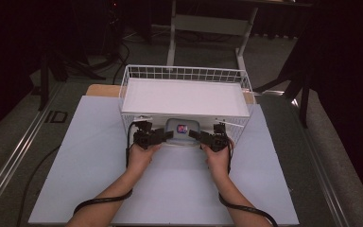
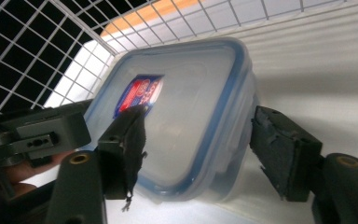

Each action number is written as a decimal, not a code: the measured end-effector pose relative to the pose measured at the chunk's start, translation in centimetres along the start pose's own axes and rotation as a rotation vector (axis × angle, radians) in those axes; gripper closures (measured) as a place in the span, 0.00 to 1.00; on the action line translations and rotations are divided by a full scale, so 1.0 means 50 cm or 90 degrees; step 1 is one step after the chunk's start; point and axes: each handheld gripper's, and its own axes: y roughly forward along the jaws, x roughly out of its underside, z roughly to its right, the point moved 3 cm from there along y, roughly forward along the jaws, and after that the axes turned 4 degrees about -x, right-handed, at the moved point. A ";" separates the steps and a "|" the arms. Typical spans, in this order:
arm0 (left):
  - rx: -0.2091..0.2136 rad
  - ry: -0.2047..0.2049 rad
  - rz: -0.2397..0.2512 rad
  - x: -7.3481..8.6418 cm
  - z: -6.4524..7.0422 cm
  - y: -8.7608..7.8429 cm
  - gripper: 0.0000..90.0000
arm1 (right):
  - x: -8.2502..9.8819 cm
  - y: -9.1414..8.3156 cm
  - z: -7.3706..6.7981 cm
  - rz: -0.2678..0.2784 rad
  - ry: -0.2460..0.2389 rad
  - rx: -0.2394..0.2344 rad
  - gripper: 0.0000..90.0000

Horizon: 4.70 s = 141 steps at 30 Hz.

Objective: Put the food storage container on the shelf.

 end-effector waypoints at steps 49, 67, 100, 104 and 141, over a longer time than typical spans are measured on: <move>0.050 0.182 0.073 0.164 0.079 -0.223 0.02 | 0.079 0.007 -0.081 -0.048 -0.198 0.067 1.00; 0.042 0.178 0.078 0.163 0.063 -0.223 0.02 | 0.046 0.064 -0.069 -0.018 -0.171 0.070 1.00; 0.038 0.188 0.071 0.166 0.061 -0.225 0.02 | 0.045 0.100 -0.095 -0.020 -0.184 0.052 0.99; 0.038 0.189 0.073 0.163 0.063 -0.226 0.02 | 0.057 0.067 -0.111 -0.018 -0.205 0.037 0.96; 0.065 0.240 0.085 0.133 0.078 -0.293 0.02 | 0.109 -0.145 -0.148 0.008 -0.341 -0.054 0.17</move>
